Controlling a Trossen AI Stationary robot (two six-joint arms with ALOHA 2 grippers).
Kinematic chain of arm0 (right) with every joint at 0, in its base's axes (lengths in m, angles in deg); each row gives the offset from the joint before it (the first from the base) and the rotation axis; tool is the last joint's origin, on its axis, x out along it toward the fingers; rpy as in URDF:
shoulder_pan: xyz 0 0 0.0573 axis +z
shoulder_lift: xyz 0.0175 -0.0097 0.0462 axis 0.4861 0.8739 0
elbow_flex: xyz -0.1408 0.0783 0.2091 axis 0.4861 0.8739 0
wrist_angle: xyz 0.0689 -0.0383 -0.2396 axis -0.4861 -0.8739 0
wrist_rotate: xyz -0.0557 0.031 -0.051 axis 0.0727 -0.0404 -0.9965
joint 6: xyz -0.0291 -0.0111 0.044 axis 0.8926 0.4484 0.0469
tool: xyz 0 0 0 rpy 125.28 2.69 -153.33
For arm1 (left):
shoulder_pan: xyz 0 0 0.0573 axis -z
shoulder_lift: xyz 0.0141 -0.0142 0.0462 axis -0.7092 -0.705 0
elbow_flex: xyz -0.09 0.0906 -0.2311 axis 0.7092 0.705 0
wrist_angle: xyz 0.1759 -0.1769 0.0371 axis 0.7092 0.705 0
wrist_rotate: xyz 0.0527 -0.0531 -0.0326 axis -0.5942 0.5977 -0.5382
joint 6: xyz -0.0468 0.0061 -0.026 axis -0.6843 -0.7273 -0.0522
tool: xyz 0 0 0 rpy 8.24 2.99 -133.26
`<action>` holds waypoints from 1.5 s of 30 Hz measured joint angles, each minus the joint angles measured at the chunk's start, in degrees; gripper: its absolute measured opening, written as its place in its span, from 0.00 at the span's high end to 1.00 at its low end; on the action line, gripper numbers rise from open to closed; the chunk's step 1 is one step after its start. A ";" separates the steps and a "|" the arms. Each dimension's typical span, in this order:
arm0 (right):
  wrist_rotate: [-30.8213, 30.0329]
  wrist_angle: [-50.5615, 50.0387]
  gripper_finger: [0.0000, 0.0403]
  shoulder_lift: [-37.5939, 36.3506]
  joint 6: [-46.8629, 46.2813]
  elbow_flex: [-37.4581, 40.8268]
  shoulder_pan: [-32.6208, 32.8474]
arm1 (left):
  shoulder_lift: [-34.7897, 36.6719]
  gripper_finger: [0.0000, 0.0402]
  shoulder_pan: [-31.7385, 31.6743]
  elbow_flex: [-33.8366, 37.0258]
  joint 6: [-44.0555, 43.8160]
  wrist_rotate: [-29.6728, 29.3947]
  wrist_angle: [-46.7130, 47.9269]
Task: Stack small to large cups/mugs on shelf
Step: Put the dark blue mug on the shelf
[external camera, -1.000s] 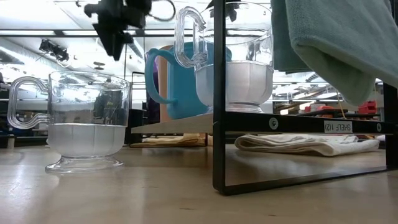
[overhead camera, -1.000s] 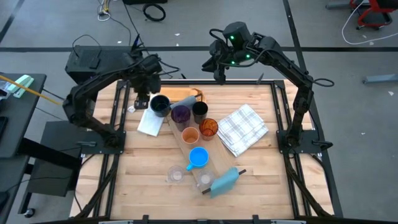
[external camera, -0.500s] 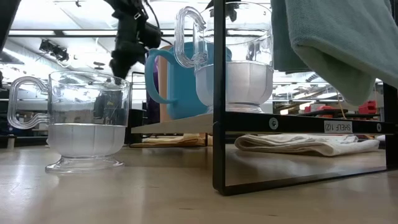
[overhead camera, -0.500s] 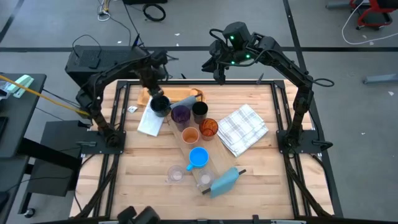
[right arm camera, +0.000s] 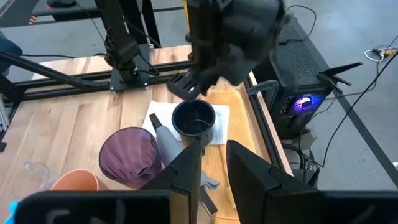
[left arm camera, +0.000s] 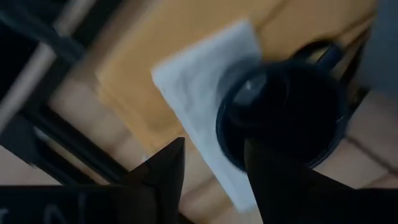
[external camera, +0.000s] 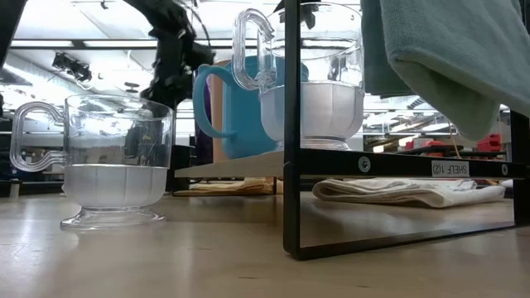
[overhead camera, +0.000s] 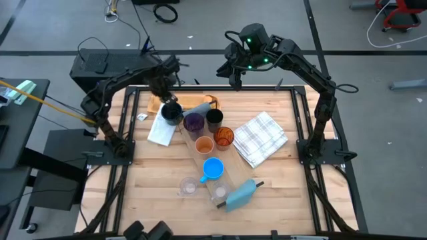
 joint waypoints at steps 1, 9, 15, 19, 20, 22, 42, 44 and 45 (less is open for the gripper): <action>0.00 0.00 0.80 0.00 0.00 0.00 0.01 | 0.20 0.57 0.06 1.95 0.01 0.10 -0.22; 0.02 0.02 0.80 0.00 0.02 0.00 -0.01 | 5.29 0.57 1.85 12.38 -1.00 0.00 -10.61; 0.02 0.04 0.80 0.00 -0.11 0.00 -0.01 | 6.54 0.57 1.98 14.44 -1.63 0.40 -12.25; 0.00 0.09 0.80 0.00 -0.67 0.00 -0.01 | 6.52 0.58 1.69 16.06 -1.49 0.38 -14.67; 0.02 0.11 0.80 0.00 -1.02 0.00 -0.01 | 6.48 0.58 1.69 16.61 -1.65 0.40 -14.98; 0.02 0.11 0.80 0.00 -1.38 0.00 -0.01 | 6.48 0.59 1.69 17.43 -1.65 0.40 -15.92; 0.06 1.21 0.80 0.00 -2.75 0.00 1.15 | 6.45 0.67 1.65 23.92 0.01 0.42 -21.40; 0.04 1.29 0.80 0.00 -2.75 0.00 1.15 | 6.45 0.74 1.65 23.70 0.34 0.42 -21.53; 0.04 1.29 0.80 0.00 -2.75 0.00 1.15 | 6.45 0.78 1.65 23.60 0.32 0.44 -21.82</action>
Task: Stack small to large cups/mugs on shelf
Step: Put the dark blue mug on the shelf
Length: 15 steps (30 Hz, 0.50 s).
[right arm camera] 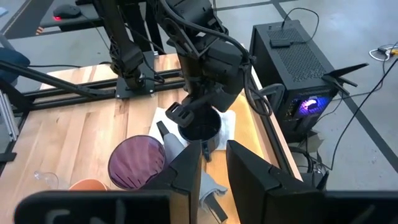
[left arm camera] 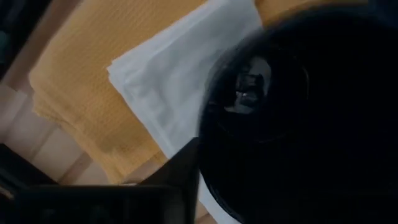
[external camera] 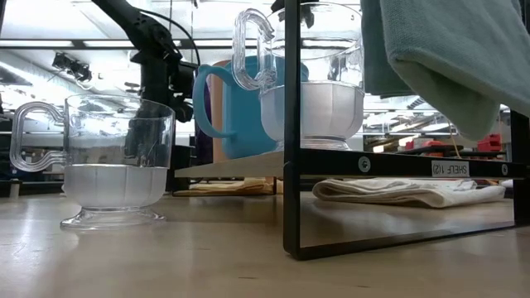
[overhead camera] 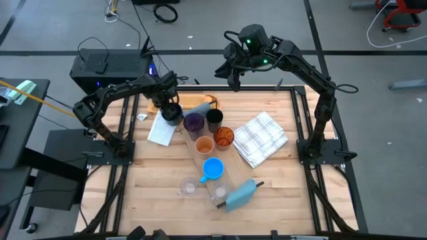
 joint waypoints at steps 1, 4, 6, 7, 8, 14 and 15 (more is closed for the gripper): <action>0.00 0.00 0.80 0.00 0.00 0.00 0.00 | 0.00 0.83 0.00 -0.02 0.04 0.17 -0.37; 0.00 0.03 0.80 0.00 0.00 0.00 0.00 | 0.07 0.94 0.00 -0.11 1.24 1.92 0.18; 0.00 0.06 0.80 0.00 0.00 0.00 0.00 | 0.09 0.94 0.04 -0.13 1.51 1.79 0.02; -0.02 0.07 0.80 0.00 0.00 0.00 0.00 | 0.09 0.94 0.02 -0.13 1.50 1.84 0.02; -0.02 0.07 0.80 0.00 0.00 0.00 0.00 | 0.07 0.93 0.00 -0.13 1.50 1.84 -0.03; -0.02 0.07 0.80 0.00 0.00 0.00 0.00 | 0.81 0.94 0.03 -1.55 1.82 1.49 0.19; -0.02 0.07 0.80 0.00 0.00 0.00 0.00 | 1.20 0.94 0.01 -2.39 1.82 1.34 0.15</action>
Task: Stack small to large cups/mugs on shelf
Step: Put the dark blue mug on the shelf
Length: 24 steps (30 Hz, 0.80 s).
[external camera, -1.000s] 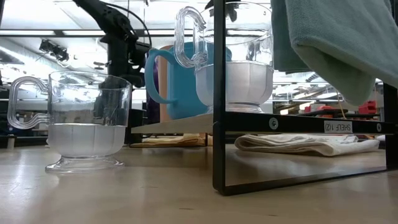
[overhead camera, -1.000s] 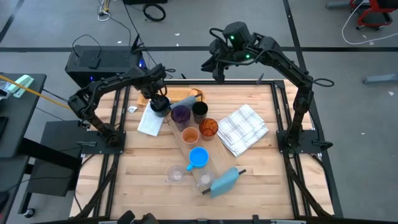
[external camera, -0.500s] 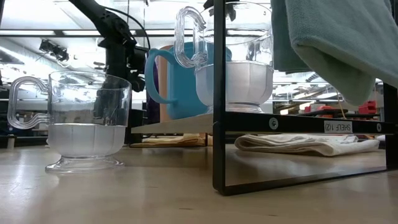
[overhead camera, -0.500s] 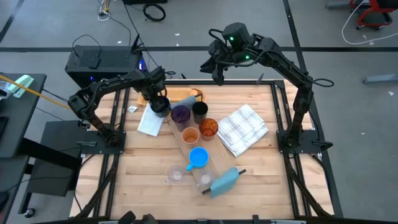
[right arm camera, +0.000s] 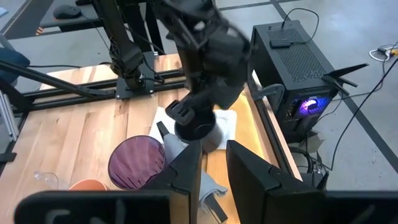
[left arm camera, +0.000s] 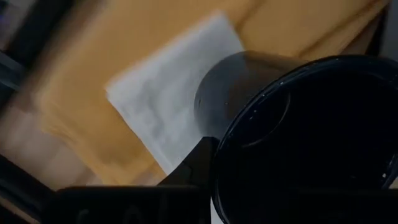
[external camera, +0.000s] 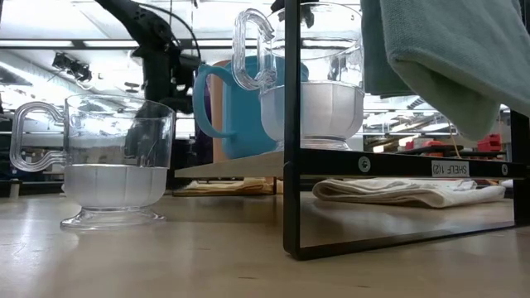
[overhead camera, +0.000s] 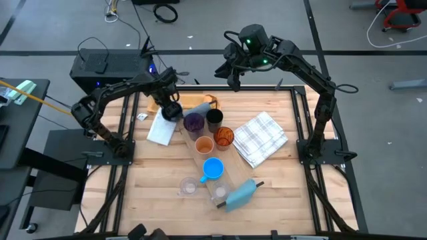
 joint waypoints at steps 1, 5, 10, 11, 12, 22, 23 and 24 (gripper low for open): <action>0.00 0.00 0.80 0.00 0.00 0.00 0.00 | 0.34 0.94 -0.08 -1.18 -0.03 -0.09 0.27; 0.00 0.00 0.80 0.00 0.16 0.00 0.00 | 0.39 0.94 -0.77 -7.67 1.08 0.05 4.40; 0.01 -0.06 0.80 0.00 1.22 0.00 0.00 | 0.39 0.94 -2.41 -17.42 4.01 -3.28 9.54; 0.02 -0.07 0.80 0.00 1.46 0.00 0.00 | 0.39 0.94 -3.16 -19.52 4.76 -3.76 10.73; 0.01 -0.09 0.80 0.00 1.60 0.00 0.00 | 0.39 0.94 -3.98 -21.70 5.14 -3.99 11.85; 0.10 -0.20 0.80 0.00 9.51 0.00 0.85 | 0.41 0.94 -8.32 -42.31 2.85 3.51 20.94; 0.07 -0.17 0.80 0.00 13.06 0.00 1.41 | 0.41 0.94 -8.01 -43.56 2.10 4.71 21.42; -0.08 -0.15 0.80 0.00 16.83 0.00 2.10 | 0.41 0.94 -7.64 -44.62 1.75 5.77 21.73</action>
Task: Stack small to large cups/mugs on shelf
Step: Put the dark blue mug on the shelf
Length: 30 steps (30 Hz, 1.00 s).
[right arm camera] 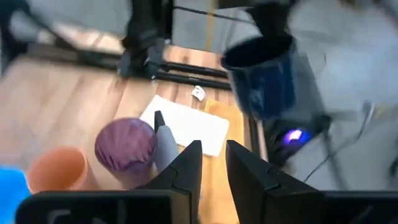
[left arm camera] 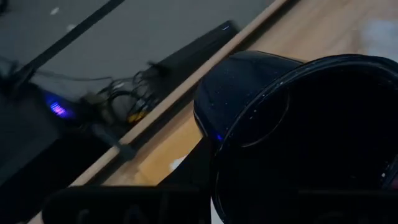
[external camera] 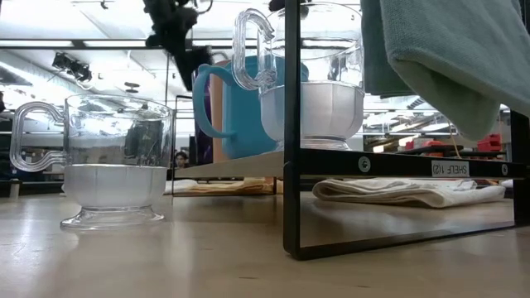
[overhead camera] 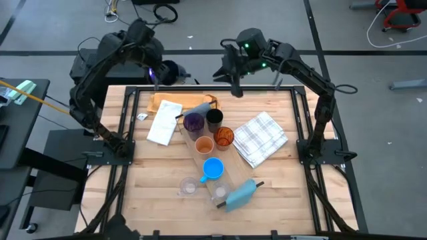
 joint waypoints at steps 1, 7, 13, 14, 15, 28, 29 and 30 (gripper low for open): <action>-0.23 0.02 0.81 0.00 4.00 0.00 0.74 | 0.00 0.94 0.44 -0.75 -0.75 0.73 0.51; -7.37 1.25 0.81 0.28 12.94 -0.02 5.10 | -0.02 0.94 4.53 -1.36 -2.63 2.72 4.12; -9.57 1.31 0.81 1.75 10.08 0.00 6.37 | -0.17 0.94 10.37 -1.34 -5.33 3.08 1.53; -9.65 1.85 0.81 2.06 9.16 0.00 6.38 | -0.17 0.94 11.11 -1.34 -5.56 3.17 0.70; -9.70 2.10 0.81 2.20 8.45 0.00 6.36 | -0.17 0.94 11.73 -1.34 -5.70 3.18 -0.10; -6.17 -2.63 0.79 4.05 5.50 0.00 6.37 | -0.17 0.94 13.59 -1.32 -6.77 3.01 -1.02; -6.35 -2.87 0.77 4.15 5.23 0.00 6.44 | -0.17 0.94 13.59 -1.32 -6.78 3.03 -1.32; -6.45 -2.84 0.76 4.17 5.19 0.00 6.44 | -0.17 0.94 13.59 -1.32 -6.77 3.04 -1.43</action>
